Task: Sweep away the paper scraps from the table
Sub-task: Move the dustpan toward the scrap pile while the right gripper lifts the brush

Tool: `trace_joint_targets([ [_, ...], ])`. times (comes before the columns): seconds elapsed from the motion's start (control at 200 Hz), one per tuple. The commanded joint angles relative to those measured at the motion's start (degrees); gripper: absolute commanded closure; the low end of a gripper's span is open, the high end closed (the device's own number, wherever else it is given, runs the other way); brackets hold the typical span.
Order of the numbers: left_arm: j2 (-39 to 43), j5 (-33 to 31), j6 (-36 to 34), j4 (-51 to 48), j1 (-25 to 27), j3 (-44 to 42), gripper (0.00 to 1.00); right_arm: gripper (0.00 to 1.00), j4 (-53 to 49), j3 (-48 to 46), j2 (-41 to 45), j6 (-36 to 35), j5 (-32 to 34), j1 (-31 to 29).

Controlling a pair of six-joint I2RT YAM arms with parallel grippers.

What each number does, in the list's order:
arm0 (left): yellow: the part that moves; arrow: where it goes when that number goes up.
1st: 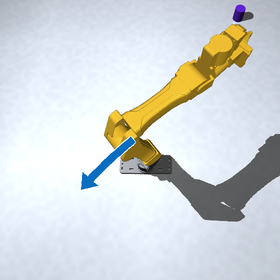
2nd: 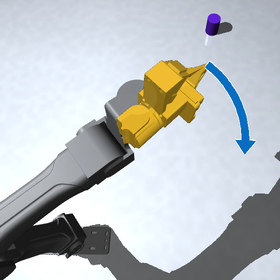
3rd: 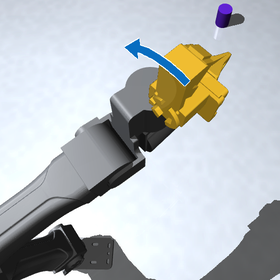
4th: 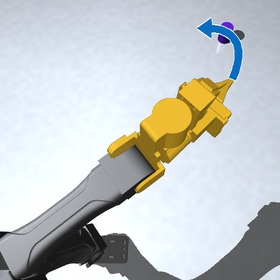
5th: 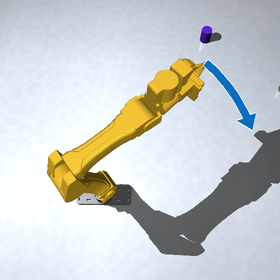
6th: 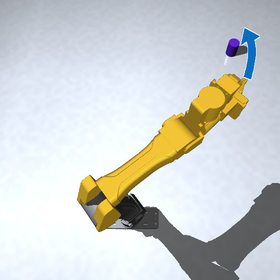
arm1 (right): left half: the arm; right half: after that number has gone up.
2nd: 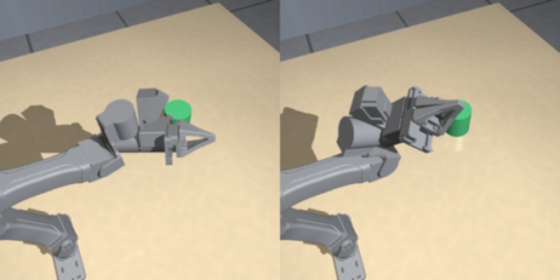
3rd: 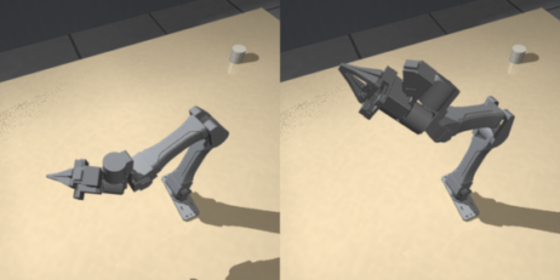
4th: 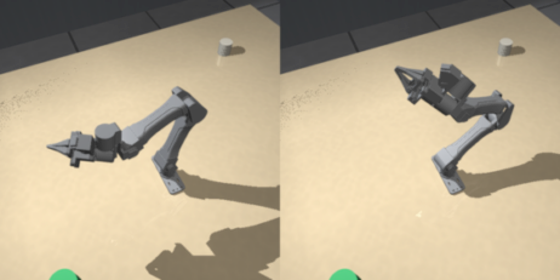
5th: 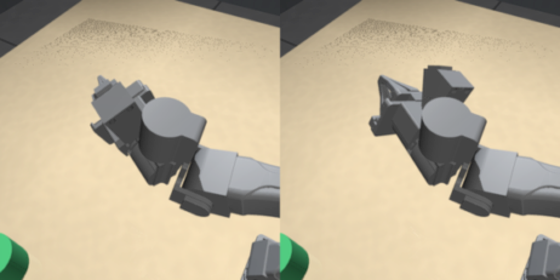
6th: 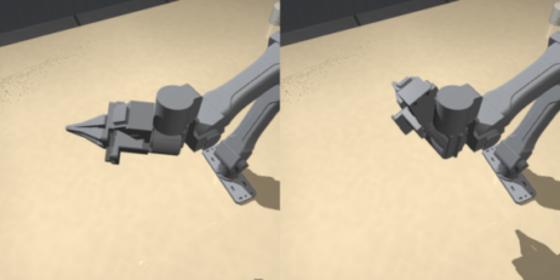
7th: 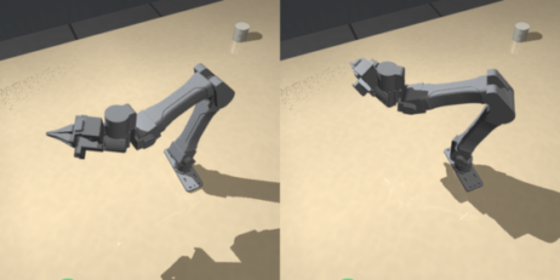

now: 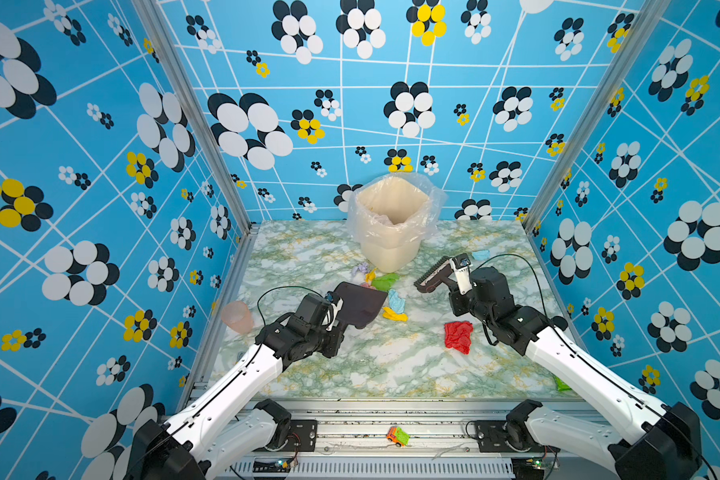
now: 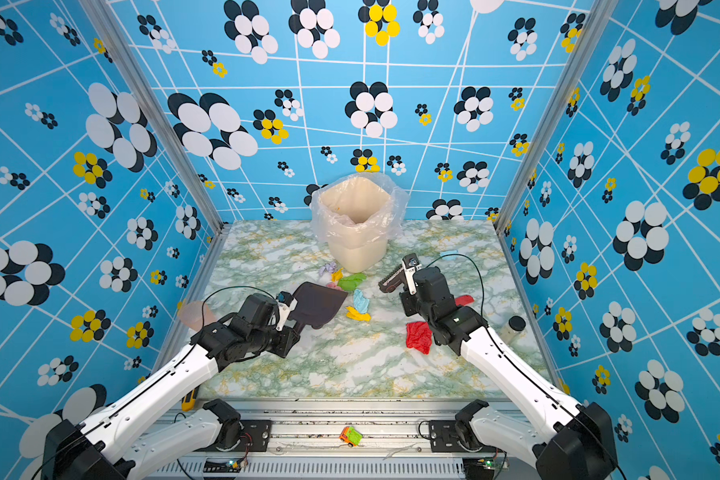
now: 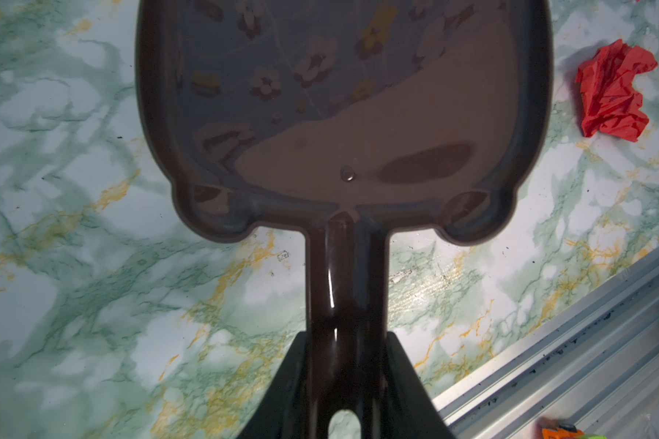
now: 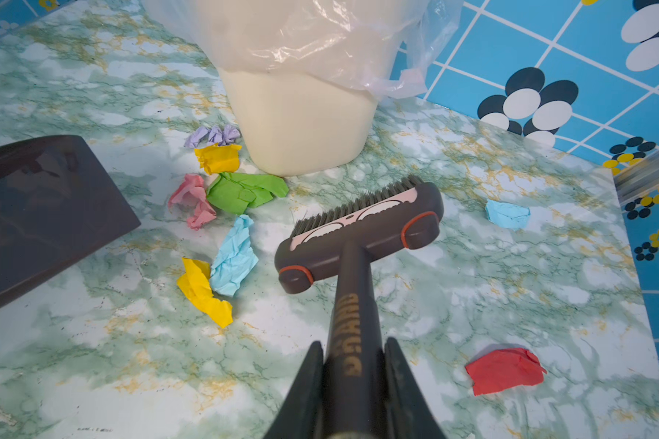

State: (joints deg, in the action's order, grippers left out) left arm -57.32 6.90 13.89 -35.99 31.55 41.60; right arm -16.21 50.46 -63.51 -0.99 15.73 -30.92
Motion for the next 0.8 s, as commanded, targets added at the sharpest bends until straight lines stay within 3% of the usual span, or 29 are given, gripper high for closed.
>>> trace_joint_targets([
  [0.0, -0.4, 1.3, 2.3, -1.5, 2.7, -0.6, 1.00, 1.00, 1.0, 2.5, -0.6, 0.6, 2.5, 0.3],
  [0.195, -2.5, -0.7, 3.2, -2.7, 8.5, -0.8, 1.00, 1.00, 1.5, 3.2, -2.9, -0.1, 1.7, 0.3],
  [0.795, -15.6, -2.7, 5.1, -4.8, 15.7, 3.3, 1.00, 1.00, 4.7, 3.8, -6.0, -2.1, -3.5, 0.3],
])
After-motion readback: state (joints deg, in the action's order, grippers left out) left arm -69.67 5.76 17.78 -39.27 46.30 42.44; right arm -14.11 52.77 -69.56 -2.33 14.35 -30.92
